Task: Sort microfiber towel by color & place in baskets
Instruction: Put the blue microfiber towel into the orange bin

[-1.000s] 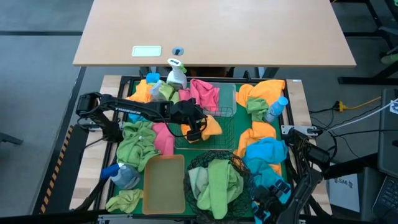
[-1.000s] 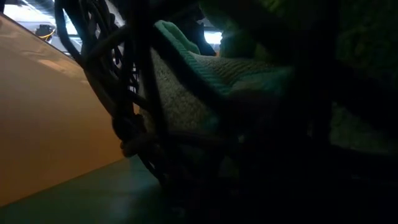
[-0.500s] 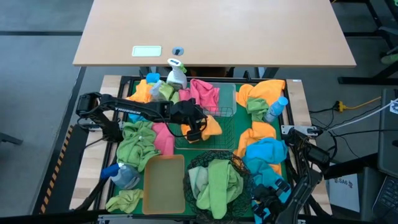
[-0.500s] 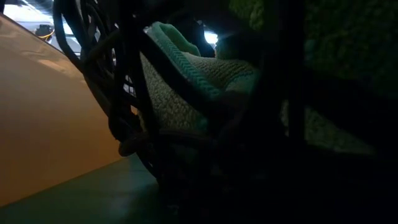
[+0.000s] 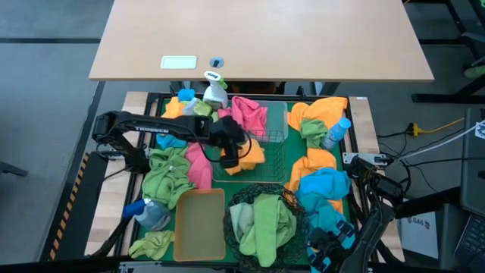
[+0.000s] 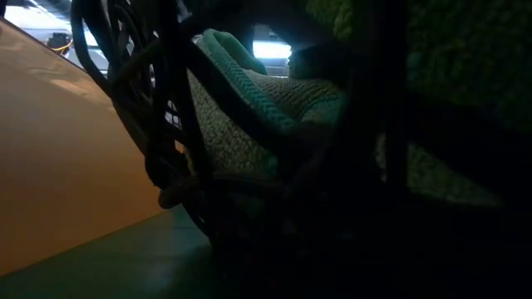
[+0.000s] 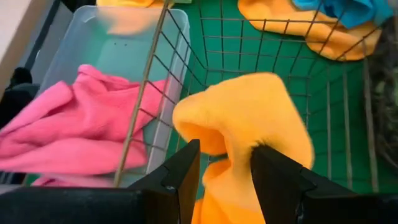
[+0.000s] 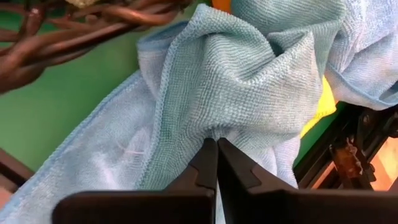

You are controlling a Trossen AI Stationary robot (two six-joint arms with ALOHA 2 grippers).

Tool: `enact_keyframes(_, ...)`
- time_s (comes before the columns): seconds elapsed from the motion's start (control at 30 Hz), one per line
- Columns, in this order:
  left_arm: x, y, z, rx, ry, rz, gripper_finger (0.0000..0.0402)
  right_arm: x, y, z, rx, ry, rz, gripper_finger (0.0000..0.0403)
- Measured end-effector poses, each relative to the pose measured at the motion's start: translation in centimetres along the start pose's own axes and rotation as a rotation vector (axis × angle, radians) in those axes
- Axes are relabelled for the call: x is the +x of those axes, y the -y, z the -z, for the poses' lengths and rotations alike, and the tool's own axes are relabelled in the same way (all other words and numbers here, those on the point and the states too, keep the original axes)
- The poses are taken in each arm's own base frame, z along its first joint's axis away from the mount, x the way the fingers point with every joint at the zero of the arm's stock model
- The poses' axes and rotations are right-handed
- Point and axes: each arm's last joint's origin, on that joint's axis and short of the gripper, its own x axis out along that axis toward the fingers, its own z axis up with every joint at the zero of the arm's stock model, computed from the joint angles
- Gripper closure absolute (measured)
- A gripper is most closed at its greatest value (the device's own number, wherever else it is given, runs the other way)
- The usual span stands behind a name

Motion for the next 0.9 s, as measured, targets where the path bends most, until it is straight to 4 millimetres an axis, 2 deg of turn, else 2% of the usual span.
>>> enact_keyframes(0.17, -2.6, -0.4, -1.2, 0.013, -0.072, -0.001, 0.0269, -0.5, -0.1, 0.0, 0.002, -0.005, -0.019, 0.0401)
enact_keyframes(0.37, -5.2, -0.6, -2.9, 0.012, -0.057, 0.039, 0.0269, -1.7, -0.2, -0.2, -0.019, -0.013, -0.067, 0.0401)
enact_keyframes(0.53, -5.5, 0.5, -3.8, 0.019, 0.027, 0.170, 0.0269, -4.2, 0.5, -0.8, -0.030, 0.038, -0.175, 0.0402)
enact_keyframes(0.9, -5.8, 4.1, -4.2, 0.181, 0.153, 0.264, 0.0269, -9.1, 5.1, -2.9, 0.015, 0.265, -0.377, 0.0402)
